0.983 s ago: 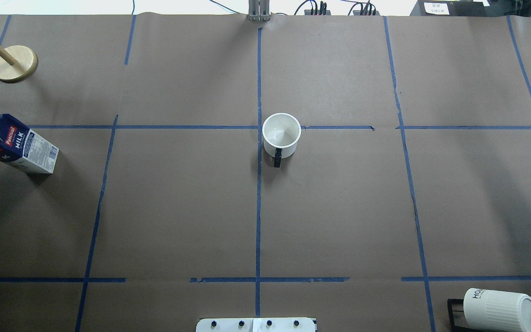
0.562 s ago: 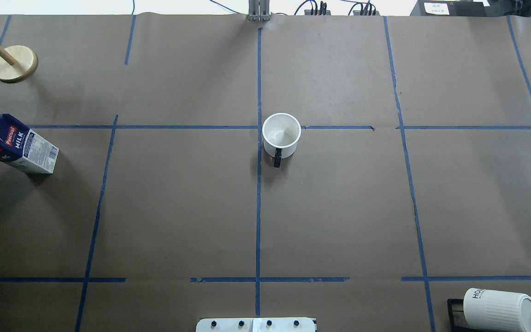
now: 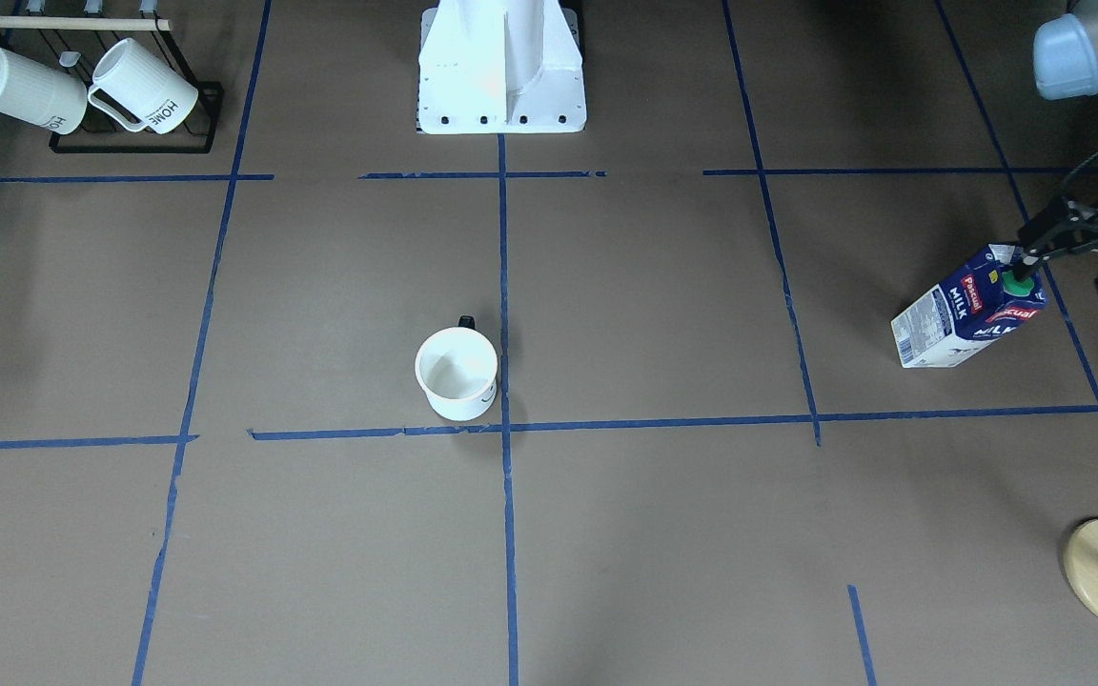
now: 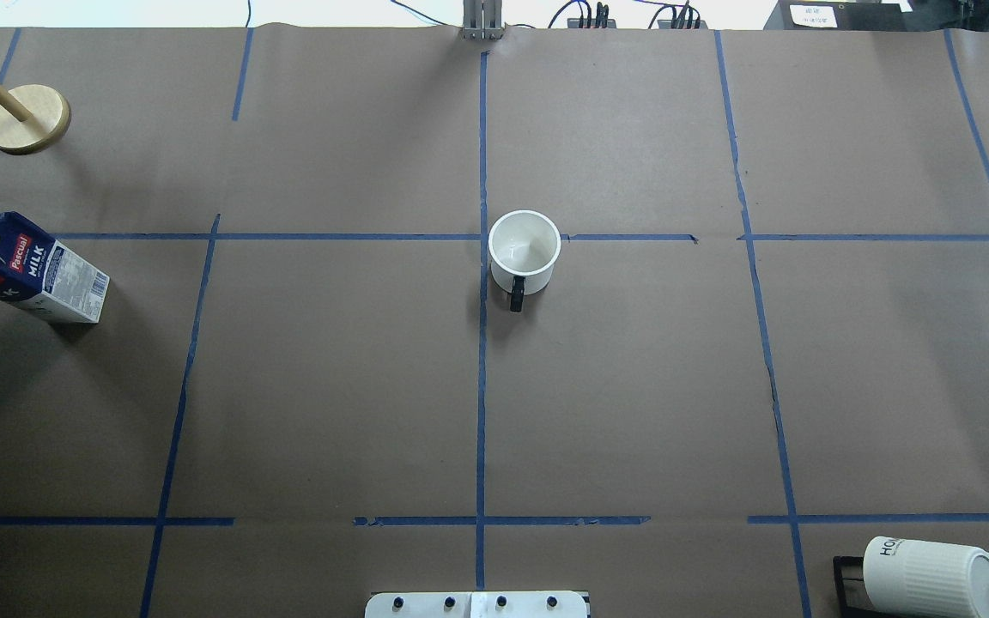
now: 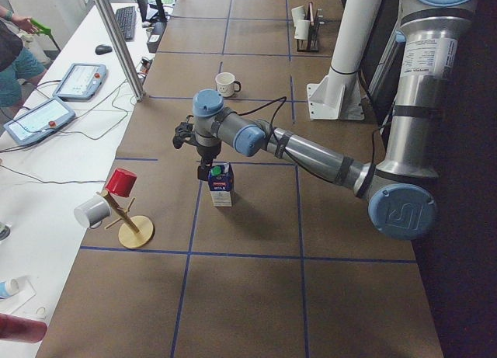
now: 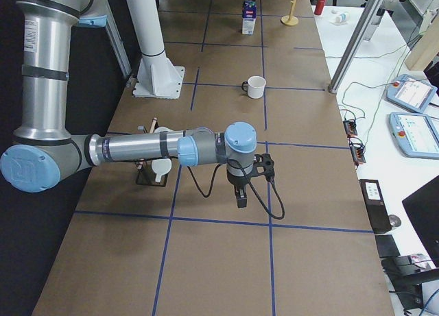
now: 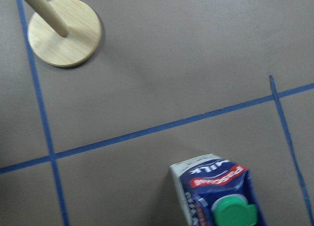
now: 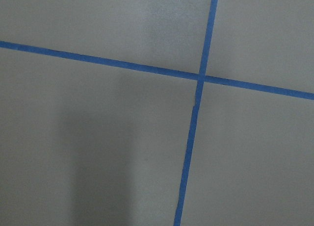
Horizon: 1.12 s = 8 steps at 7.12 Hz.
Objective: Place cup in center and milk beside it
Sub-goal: 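Reach the left gripper down to the milk carton's top, then grasp the milk carton with the left gripper and carry it toward the mug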
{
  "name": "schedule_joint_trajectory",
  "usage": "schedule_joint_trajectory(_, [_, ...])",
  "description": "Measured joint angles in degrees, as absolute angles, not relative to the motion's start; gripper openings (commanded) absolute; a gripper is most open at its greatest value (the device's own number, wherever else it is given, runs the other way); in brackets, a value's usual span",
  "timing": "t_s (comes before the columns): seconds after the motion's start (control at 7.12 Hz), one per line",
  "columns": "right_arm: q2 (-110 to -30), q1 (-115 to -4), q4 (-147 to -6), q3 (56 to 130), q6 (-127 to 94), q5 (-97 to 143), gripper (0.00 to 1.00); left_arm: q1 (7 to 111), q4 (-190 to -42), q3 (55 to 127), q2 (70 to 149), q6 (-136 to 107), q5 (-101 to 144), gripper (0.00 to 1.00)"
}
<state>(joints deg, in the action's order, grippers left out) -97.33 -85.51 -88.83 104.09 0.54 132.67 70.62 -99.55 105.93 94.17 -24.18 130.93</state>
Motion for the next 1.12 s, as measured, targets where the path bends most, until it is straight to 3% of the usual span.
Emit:
schedule_joint_trajectory(0.42, [-97.38, -85.52, -88.86, 104.0, 0.53, 132.79, 1.0, 67.17, -100.66, 104.61, 92.59, -26.13, 130.25, 1.0])
schedule_joint_trajectory(0.56, [-97.38, -85.52, -88.86, 103.99, 0.53, 132.8, 1.0, 66.32, -100.73, 104.16, 92.39, -26.22, 130.25, 0.94])
schedule_joint_trajectory(0.7, [-97.38, -85.52, -88.86, 103.98, 0.53, 132.8, 1.0, 65.6, -100.78, 103.72, 92.35, -26.26, 130.25, 0.64])
schedule_joint_trajectory(0.84, [-97.41, -85.52, -88.86, 103.98, 0.53, 132.8, 1.0, 65.13, -100.75, 103.48, 92.45, -26.32, 130.25, 0.51])
schedule_joint_trajectory(1.12, [-97.55, -85.52, -88.84, 103.98, 0.53, 132.83, 1.0, 64.93, -100.41, 103.66, 93.23, -26.52, 130.27, 0.48])
